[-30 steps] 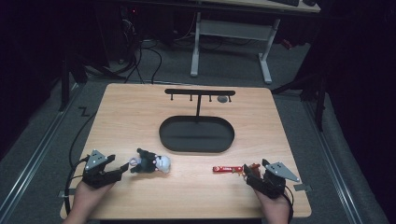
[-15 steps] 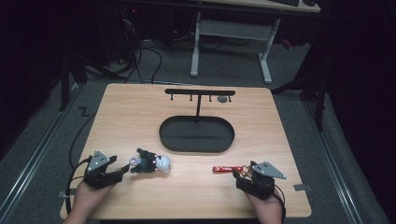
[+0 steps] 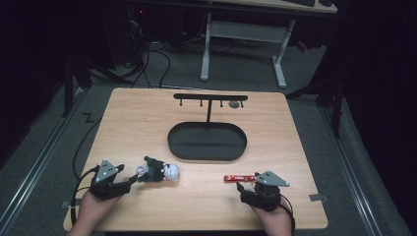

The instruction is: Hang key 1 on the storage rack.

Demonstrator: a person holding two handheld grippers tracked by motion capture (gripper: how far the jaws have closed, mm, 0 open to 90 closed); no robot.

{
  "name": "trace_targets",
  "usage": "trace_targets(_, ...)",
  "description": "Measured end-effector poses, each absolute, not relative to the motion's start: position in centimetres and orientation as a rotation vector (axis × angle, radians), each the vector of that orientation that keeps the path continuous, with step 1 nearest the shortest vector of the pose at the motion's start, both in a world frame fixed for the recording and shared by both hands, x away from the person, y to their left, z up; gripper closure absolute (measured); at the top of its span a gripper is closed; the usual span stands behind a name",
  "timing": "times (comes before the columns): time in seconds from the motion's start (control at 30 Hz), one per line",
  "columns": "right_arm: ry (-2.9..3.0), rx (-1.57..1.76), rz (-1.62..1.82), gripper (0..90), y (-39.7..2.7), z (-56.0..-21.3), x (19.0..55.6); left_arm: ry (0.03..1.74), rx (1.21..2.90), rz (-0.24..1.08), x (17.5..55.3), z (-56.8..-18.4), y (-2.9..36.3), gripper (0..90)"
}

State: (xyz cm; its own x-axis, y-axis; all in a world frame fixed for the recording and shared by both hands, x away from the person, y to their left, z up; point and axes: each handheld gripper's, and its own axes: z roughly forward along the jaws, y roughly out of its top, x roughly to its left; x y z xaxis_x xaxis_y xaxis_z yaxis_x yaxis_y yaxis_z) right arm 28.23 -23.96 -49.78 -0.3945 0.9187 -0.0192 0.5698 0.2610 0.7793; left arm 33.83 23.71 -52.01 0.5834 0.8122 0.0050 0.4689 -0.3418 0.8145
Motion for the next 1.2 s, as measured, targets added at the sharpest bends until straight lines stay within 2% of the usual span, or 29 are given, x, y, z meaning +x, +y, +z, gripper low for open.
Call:
trace_targets(0.57,2.212,1.344,0.924,24.5,-22.4,-50.1,28.6,1.023,1.982,0.534,33.8,-51.8,24.2,35.4)
trace_targets(0.73,2.252,1.406,0.891,30.9,-22.8,-50.1,28.9,1.018,1.981,0.529,33.7,-51.7,24.3,35.3)
trace_targets(1.2,2.367,1.440,0.750,30.7,-22.4,-49.1,29.2,0.993,1.995,0.537,33.5,-51.7,24.0,35.3)
